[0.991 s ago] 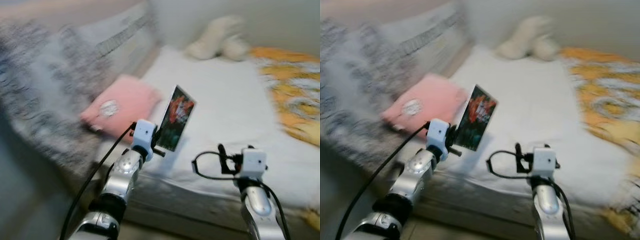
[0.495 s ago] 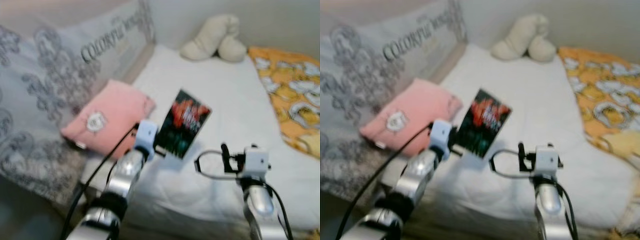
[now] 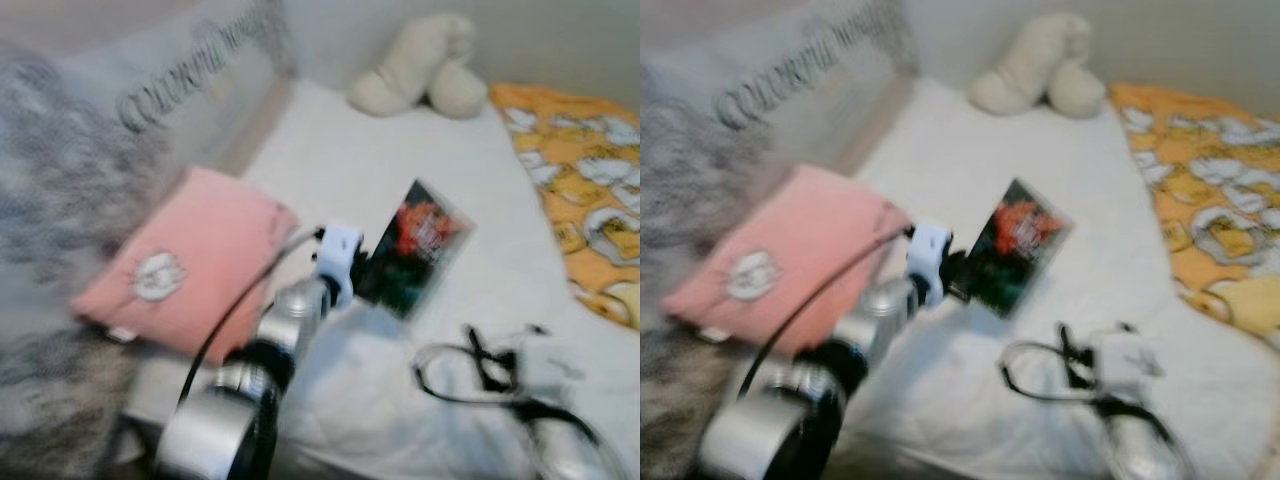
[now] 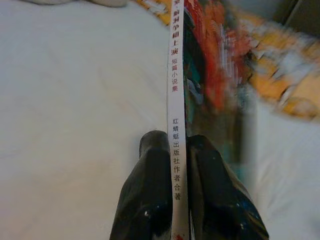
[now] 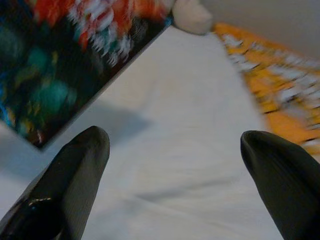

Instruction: Clean up the room

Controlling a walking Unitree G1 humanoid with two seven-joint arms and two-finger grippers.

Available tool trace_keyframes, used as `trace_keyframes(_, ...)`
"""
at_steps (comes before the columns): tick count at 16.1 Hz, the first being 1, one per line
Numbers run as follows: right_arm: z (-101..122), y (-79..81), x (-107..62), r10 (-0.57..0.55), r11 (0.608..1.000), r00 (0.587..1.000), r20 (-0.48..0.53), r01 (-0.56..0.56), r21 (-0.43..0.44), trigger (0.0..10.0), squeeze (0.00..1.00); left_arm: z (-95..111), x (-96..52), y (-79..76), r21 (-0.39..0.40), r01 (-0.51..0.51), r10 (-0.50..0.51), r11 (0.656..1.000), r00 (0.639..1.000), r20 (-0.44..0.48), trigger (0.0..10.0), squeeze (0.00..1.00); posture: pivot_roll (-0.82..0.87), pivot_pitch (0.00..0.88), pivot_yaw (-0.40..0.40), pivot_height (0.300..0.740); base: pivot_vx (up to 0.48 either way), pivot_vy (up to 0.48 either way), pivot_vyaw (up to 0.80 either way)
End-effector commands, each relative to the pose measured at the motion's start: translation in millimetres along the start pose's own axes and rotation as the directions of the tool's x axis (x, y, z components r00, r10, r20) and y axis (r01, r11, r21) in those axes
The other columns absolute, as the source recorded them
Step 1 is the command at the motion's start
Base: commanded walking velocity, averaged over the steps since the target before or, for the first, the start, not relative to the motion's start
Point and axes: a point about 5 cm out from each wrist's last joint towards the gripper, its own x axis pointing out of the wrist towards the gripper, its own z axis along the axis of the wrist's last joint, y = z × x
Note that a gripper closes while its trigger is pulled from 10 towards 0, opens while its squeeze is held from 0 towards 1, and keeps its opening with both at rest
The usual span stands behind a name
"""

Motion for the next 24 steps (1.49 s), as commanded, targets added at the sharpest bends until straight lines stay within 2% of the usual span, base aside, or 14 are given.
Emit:
trace_keyframes(1,7,-2.1,-3.4,0.015,1.0,1.0,0.011,-0.015,0.007,10.0,0.0,-4,7.9,-20.2,-0.117,0.04,-0.041,0.992,0.999,-0.007,10.0,0.0,-0.2,0.172,-0.137,0.74,0.0,0.0,0.0)
trace_keyframes(2,9,-10.9,-15.3,0.024,1.0,1.0,-0.014,-0.024,-0.019,10.0,0.0,-16,6.6,-17.4,-0.253,-0.015,-0.001,0.967,0.998,-0.065,10.0,0.0,-0.22,0.194,-0.16,0.74,0.0,0.0,0.0)
trace_keyframes(3,9,-15.9,-20.9,0.025,0.999,0.999,-0.023,-0.025,-0.027,10.0,0.0,-22,5.1,-14.9,-0.27,-0.055,0.032,0.961,0.995,-0.09,10.0,0.0,-0.23,0.2,-0.169,0.74,0.0,0.0,0.0)
trace_keyframes(4,8,-17.0,-28.7,0.033,0.999,0.998,-0.05,-0.035,-0.034,10.0,0.0,-31,-4.0,5.6,-0.248,-0.168,0.135,0.954,0.98,-0.144,10.0,0.0,-0.23,0.214,-0.177,0.74,0.0,0.0,0.0)
trace_keyframes(5,8,-17.4,-31.8,0.038,0.999,0.997,-0.061,-0.04,-0.034,10.0,0.0,-33,-7.1,12.2,-0.233,-0.194,0.16,0.953,0.975,-0.157,10.0,0.0,-0.23,0.215,-0.178,0.74,0.0,0.0,0.0)
trace_keyframes(8,8,-8.7,-36.1,0.076,0.997,0.992,-0.099,-0.079,-0.024,10.0,0.0,-24,-25.7,56.1,-0.082,-0.309,0.292,0.947,0.94,-0.176,10.0,0.0,-0.21,0.225,-0.18,0.74,0.0,0.0,0.0)
trace_keyframes(9,8,-8.3,-36.2,0.079,0.996,0.992,-0.102,-0.082,-0.024,10.0,0.0,-20,-28.6,62.8,-0.064,-0.324,0.309,0.944,0.936,-0.17,10.0,0.0,-0.21,0.225,-0.179,0.74,0.0,0.0,0.0)
trace_keyframes(10,8,-7.6,-35.3,0.08,0.996,0.991,-0.105,-0.083,-0.021,10.0,0.0,-12,-37.8,80.8,0.028,-0.356,0.355,0.934,0.921,-0.162,10.0,0.0,-0.2,0.224,-0.178,0.74,0.0,0.0,0.0)
trace_keyframes(12,8,-7.6,-34.7,0.08,0.996,0.991,-0.112,-0.082,-0.018,10.0,0.0,-7,-47.3,96.3,0.106,-0.391,0.404,0.914,0.901,-0.16,10.0,0.0,-0.19,0.222,-0.178,0.74,0.0,0.0,0.0)
trace_keyframes(13,8,-7.6,-34.7,0.08,0.996,0.991,-0.112,-0.082,-0.018,10.0,0.0,-7,-47.3,96.3,0.106,-0.391,0.404,0.914,0.901,-0.16,10.0,0.0,-0.19,0.222,-0.178,0.74,0.0,0.0,0.0)
trace_keyframes(16,7,-3.5,-30.5,0.084,0.996,0.989,-0.123,-0.086,-0.011,10.0,0.0,8,-62.5,120.4,0.247,-0.425,0.469,0.871,0.869,-0.157,10.0,0.0,-0.17,0.218,-0.172,0.74,0.0,0.0,0.0)
trace_keyframes(19,4,-0.3,-26.8,0.082,0.997,0.988,-0.133,-0.082,0.0,10.0,0.0,12,-65.2,124.9,0.32,-0.416,0.483,0.851,0.86,-0.168,10.0,0.0,-0.16,0.206,-0.166,0.74,0.0,0.0,0.0)
trace_keyframes(21,3,2.9,-24.4,0.088,0.996,0.987,-0.135,-0.088,0.005,10.0,0.0,19,-68.7,131.2,0.332,-0.449,0.516,0.83,0.843,-0.152,10.0,1.0,-0.15,0.19,-0.156,0.74,0.0,0.0,0.0)
trace_keyframes(24,-1,7.3,-18.9,0.086,0.996,0.987,-0.134,-0.084,0.017,10.0,0.0,17,-73.0,135.2,0.271,-0.482,0.532,0.833,0.832,-0.158,10.0,1.0,-0.12,0.154,-0.136,0.74,0.0,0.0,0.0)
